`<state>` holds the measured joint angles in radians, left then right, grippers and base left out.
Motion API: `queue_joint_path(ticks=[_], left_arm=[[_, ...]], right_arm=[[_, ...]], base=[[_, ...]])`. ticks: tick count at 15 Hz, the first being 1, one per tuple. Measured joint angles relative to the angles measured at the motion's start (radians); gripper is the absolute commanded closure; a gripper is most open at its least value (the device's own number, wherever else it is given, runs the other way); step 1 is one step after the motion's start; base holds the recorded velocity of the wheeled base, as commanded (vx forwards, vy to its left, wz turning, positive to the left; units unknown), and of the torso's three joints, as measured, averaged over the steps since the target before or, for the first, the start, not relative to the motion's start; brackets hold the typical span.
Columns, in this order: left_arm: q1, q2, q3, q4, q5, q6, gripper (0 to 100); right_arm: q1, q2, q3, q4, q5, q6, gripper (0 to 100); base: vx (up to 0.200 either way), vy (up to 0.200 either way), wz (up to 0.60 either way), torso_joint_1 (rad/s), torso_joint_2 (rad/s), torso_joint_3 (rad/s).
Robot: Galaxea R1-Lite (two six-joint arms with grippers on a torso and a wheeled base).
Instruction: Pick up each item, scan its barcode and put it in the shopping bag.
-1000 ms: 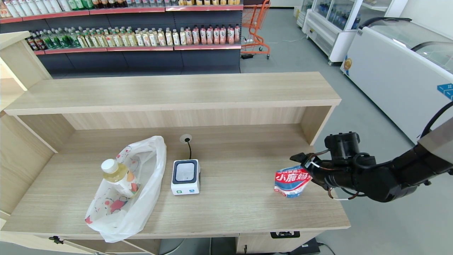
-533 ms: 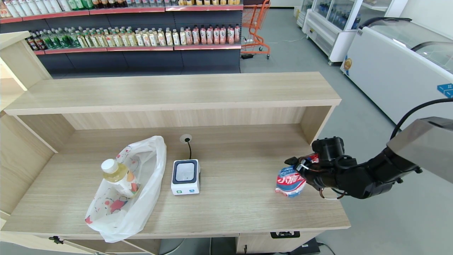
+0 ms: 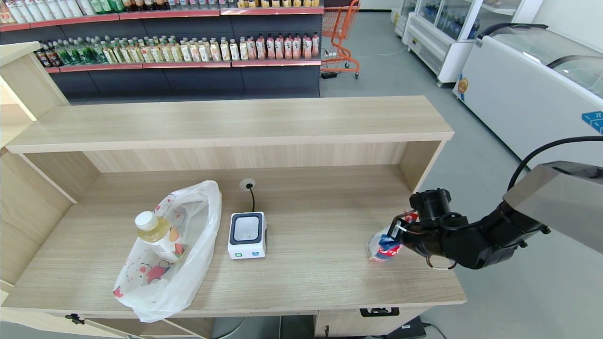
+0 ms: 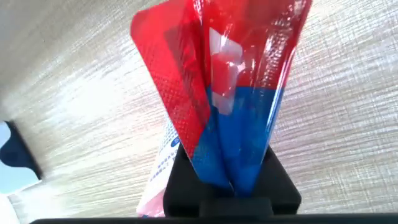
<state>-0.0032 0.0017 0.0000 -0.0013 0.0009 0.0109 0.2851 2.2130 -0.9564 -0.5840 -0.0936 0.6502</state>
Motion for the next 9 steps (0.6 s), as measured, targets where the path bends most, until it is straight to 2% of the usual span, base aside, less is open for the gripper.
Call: queue_joint_path(ticks=[2, 4, 5, 9], left_arm=[[0.000, 0.000, 0.000, 0.000, 0.000, 0.000, 0], [0.000, 0.000, 0.000, 0.000, 0.000, 0.000, 0], [0.000, 0.000, 0.000, 0.000, 0.000, 0.000, 0], [0.000, 0.000, 0.000, 0.000, 0.000, 0.000, 0]], right_arm=[[0.001, -0.032, 0.002, 0.010, 0.007, -0.039, 100], [-0.014, -0.112, 0.012, 0.013, 0.105, -0.108, 100], [-0.033, -0.167, 0.031, 0.014, 0.227, -0.137, 100], [-0.167, -0.483, 0.216, -0.064, 0.887, -0.271, 100]], base=[[0.000, 0.000, 0.00, 0.000, 0.00, 0.000], [0.000, 0.000, 0.00, 0.000, 0.00, 0.000], [0.000, 0.000, 0.00, 0.000, 0.00, 0.000], [0.000, 0.000, 0.00, 0.000, 0.00, 0.000]])
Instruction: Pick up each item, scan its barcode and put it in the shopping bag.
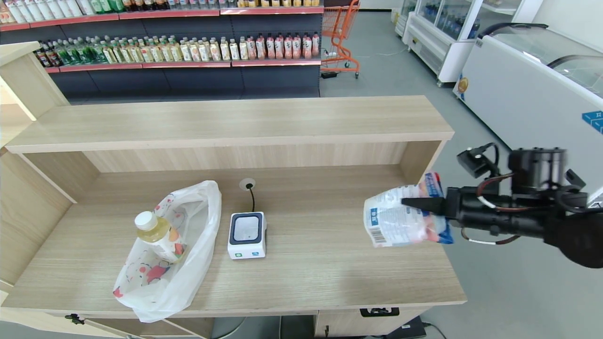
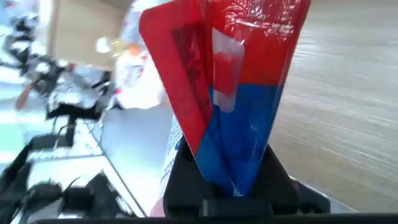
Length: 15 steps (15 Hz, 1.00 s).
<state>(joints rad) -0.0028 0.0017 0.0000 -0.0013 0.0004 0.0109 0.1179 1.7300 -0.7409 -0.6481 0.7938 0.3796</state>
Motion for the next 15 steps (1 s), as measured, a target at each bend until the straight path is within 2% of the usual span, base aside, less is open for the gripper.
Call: queue_joint_path(ticks=[2, 4, 7, 11, 15], left_arm=[[0.000, 0.000, 0.000, 0.000, 0.000, 0.000, 0], [0.000, 0.000, 0.000, 0.000, 0.000, 0.000, 0], [0.000, 0.000, 0.000, 0.000, 0.000, 0.000, 0], [0.000, 0.000, 0.000, 0.000, 0.001, 0.000, 0], [0.000, 0.000, 0.000, 0.000, 0.000, 0.000, 0]], right_arm=[[-0.047, -0.147, 0.093, -0.101, 0.189, -0.035, 100], [-0.037, -0.259, 0.153, -0.166, 0.294, -0.049, 100], [0.009, -0.353, 0.181, -0.171, 0.376, -0.043, 100], [0.026, -0.392, 0.214, -0.171, 0.513, -0.044, 100], [0.051, -0.407, 0.234, -0.168, 0.522, -0.036, 100]], base=[[0.000, 0.000, 0.00, 0.000, 0.00, 0.000], [0.000, 0.000, 0.00, 0.000, 0.00, 0.000], [0.000, 0.000, 0.00, 0.000, 0.00, 0.000], [0.000, 0.000, 0.00, 0.000, 0.00, 0.000], [0.000, 0.000, 0.00, 0.000, 0.00, 0.000]])
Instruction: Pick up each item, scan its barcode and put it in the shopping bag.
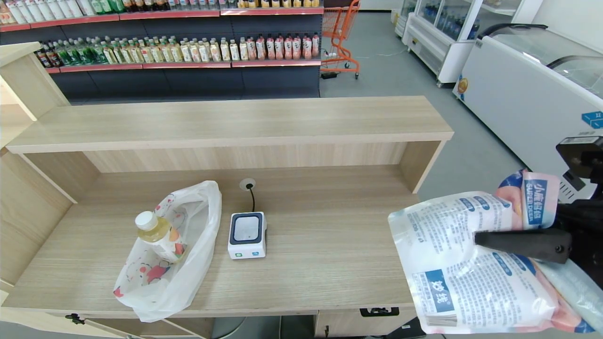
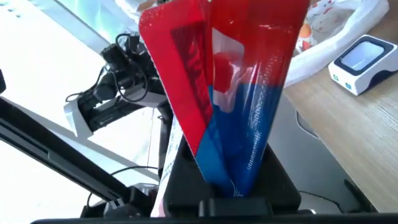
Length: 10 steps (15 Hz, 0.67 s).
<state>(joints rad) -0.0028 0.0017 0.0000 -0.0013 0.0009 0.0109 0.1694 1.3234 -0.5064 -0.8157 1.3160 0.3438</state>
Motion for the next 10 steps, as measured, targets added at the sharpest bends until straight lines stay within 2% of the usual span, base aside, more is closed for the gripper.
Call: queue_joint_path(ticks=[4, 10], left_arm=[[0.000, 0.000, 0.000, 0.000, 0.000, 0.000, 0], [0.000, 0.000, 0.000, 0.000, 0.000, 0.000, 0]], right_arm=[[0.002, -0.021, 0.012, 0.029, -0.003, 0.122, 100], [0.004, -0.038, 0.030, 0.118, -0.040, 0.136, 100]], base=[[0.000, 0.000, 0.00, 0.000, 0.00, 0.000], [0.000, 0.000, 0.00, 0.000, 0.00, 0.000]])
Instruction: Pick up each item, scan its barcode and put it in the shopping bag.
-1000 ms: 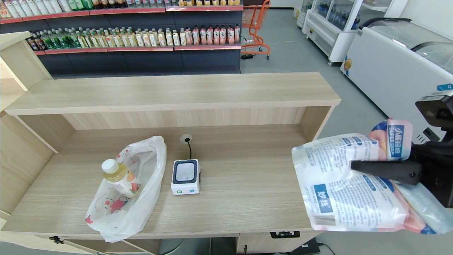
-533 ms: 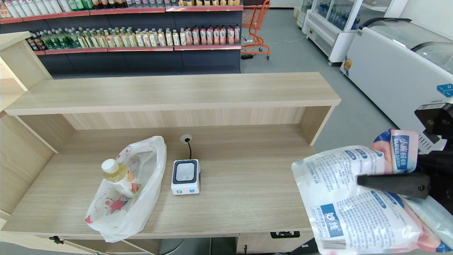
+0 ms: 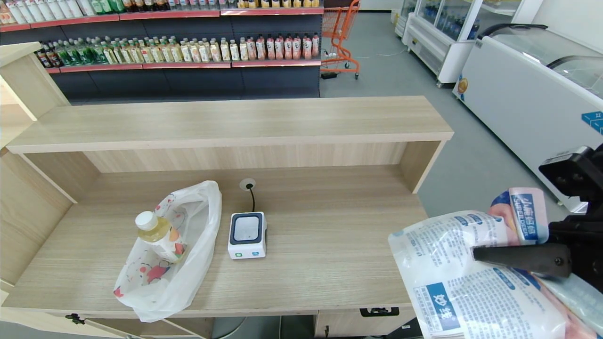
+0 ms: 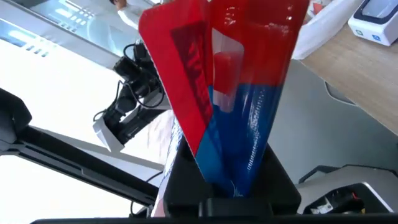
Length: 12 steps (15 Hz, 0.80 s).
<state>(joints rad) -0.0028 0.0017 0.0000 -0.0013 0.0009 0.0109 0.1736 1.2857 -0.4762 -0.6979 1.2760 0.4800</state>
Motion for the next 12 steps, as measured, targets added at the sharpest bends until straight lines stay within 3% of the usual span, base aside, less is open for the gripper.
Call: queue_joint_path(ticks=[12], left_arm=[[0.000, 0.000, 0.000, 0.000, 0.000, 0.000, 0]], right_arm=[[0.034, 0.011, 0.003, 0.013, -0.002, 0.000, 100]], base=[[0.000, 0.000, 0.00, 0.000, 0.00, 0.000]])
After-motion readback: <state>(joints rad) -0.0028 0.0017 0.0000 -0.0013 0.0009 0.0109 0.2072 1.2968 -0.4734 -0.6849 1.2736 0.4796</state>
